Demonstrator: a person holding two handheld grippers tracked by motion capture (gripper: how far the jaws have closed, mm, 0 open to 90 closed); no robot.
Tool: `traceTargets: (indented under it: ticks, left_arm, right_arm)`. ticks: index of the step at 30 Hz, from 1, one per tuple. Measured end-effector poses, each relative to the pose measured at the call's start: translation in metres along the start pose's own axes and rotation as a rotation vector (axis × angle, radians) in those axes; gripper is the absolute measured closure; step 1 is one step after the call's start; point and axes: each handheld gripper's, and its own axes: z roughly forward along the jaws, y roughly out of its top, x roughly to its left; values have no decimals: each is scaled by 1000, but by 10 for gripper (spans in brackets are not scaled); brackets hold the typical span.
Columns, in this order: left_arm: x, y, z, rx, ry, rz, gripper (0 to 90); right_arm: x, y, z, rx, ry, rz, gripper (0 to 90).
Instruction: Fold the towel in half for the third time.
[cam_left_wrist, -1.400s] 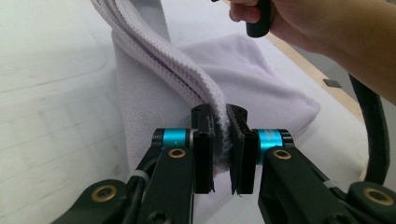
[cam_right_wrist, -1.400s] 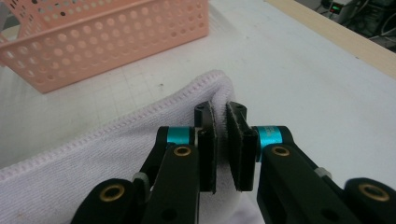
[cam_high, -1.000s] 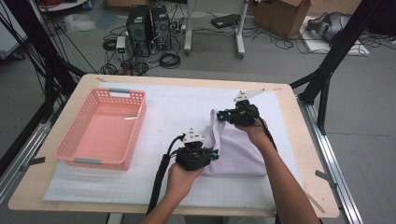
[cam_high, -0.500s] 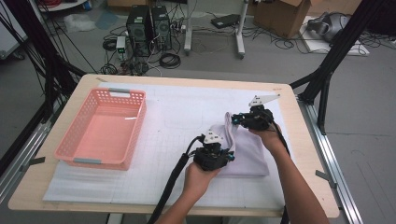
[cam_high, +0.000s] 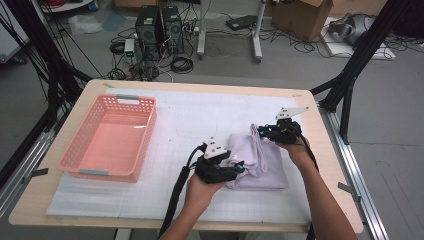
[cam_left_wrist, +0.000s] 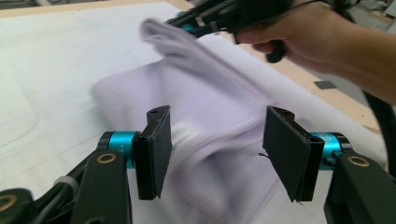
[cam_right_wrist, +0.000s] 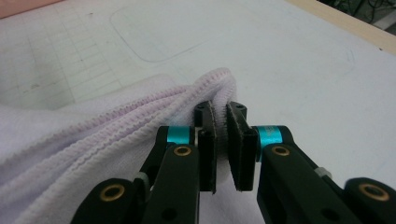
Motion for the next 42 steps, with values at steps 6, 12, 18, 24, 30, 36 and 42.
traceTargets:
  ticks: [6,12,18,24,30,36,42]
  left_arm:
    - [25,-15,-16,-9,47,-21,410]
    - [38,-28,-27,-13,66,-31,410]
    - [46,-35,-33,-21,72,-44,406]
    - [56,-39,-40,-40,78,-53,407]
    - [65,-43,-45,-47,74,-59,406]
    - [71,-49,-49,-49,81,-66,406]
    - [75,-56,-55,-44,85,-77,406]
  right_arm:
    - [-4,-13,-12,8,-39,24,831]
    - [-4,-23,-24,20,-91,48,750]
    - [-2,-22,-41,6,-186,103,659]
    - [10,-28,-67,33,-243,170,626]
    - [37,-53,-80,29,-229,142,623]
    - [63,-67,-80,16,-152,212,508]
    - [76,-70,-60,84,-113,257,597]
